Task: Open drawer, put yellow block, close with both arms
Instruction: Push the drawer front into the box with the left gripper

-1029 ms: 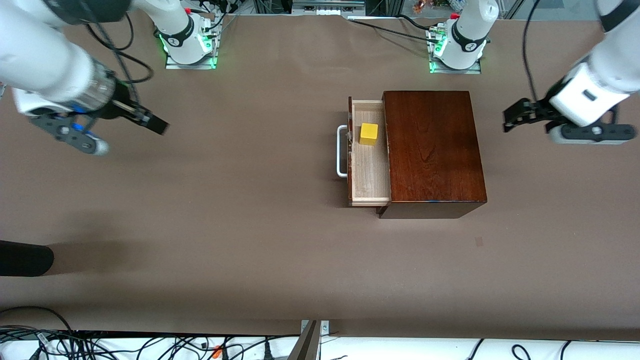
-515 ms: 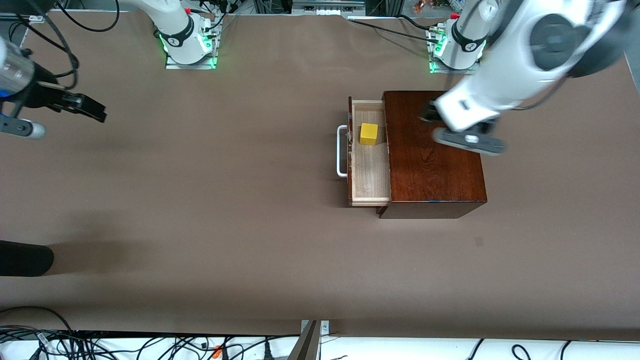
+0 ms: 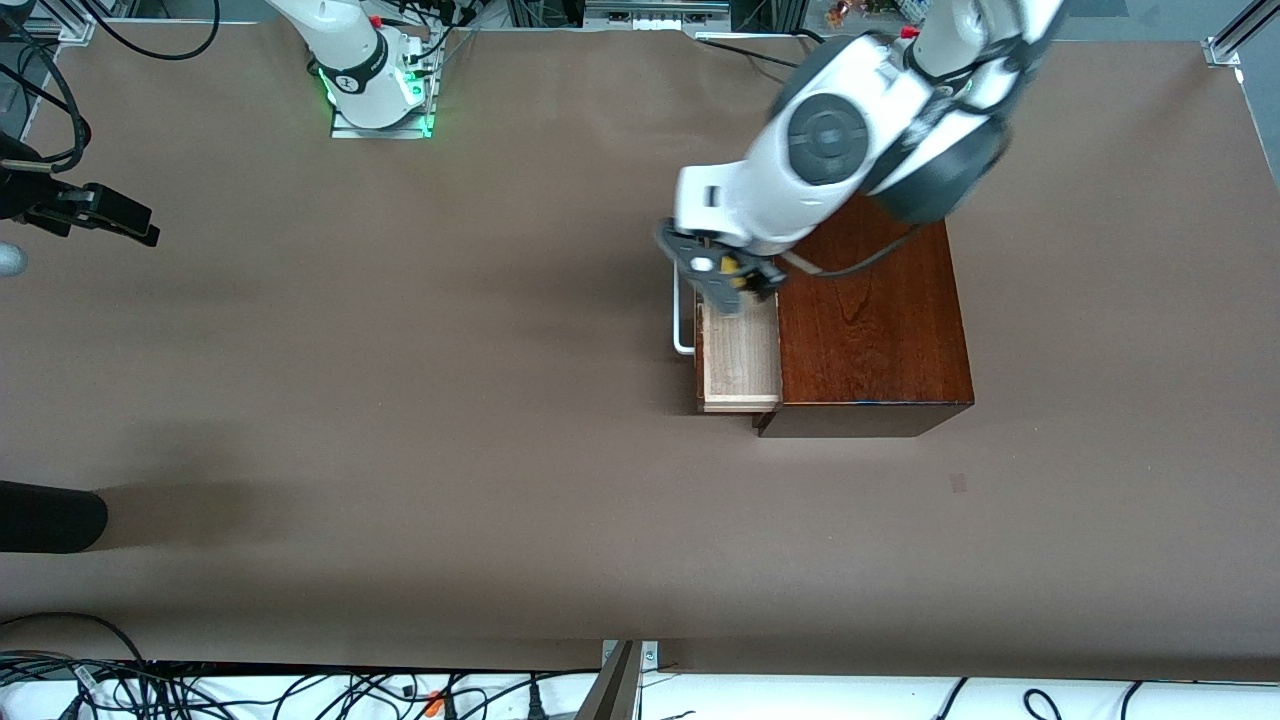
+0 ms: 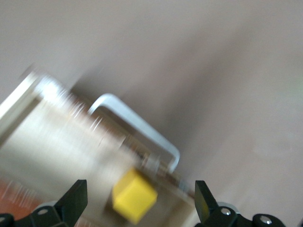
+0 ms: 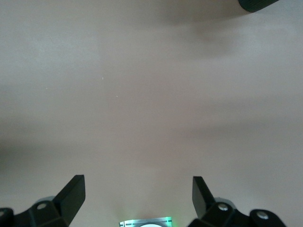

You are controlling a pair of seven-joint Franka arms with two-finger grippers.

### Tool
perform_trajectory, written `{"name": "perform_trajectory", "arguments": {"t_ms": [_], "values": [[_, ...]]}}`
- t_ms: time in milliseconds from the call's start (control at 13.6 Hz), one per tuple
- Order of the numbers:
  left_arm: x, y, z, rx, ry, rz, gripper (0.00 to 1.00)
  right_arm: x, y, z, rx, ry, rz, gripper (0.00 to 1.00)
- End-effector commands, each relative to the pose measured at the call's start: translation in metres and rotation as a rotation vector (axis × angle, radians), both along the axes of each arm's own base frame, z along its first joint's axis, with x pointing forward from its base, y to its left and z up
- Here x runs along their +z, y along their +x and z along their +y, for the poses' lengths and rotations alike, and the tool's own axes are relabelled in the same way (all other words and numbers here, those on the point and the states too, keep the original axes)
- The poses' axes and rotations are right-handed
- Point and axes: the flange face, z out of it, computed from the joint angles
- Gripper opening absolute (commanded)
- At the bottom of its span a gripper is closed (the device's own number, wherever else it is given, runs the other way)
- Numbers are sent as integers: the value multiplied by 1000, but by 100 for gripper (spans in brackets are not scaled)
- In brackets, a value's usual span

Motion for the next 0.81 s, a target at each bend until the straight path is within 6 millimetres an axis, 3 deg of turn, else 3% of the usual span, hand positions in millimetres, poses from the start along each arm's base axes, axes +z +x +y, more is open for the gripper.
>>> {"name": "perform_trajectory", "arguments": {"t_ms": [0,147,294,515,735], "values": [[-33,-3,-51,-266,-120,-96,100,7,2,2,20,-16,-13,100],[-68,-8,-72,-529,-111,-204,100,7,1,2,22,-14,-13,100],[-90,-20,-87,-678,-57,-243,100,7,1,1,20,-10,-7,100],[-124,-25,-86,-753,29,-233,100,5,2,4,21,1,-6,100],[-135,-25,-73,-771,68,-168,100,5,1,3,18,1,-3,100]]}}
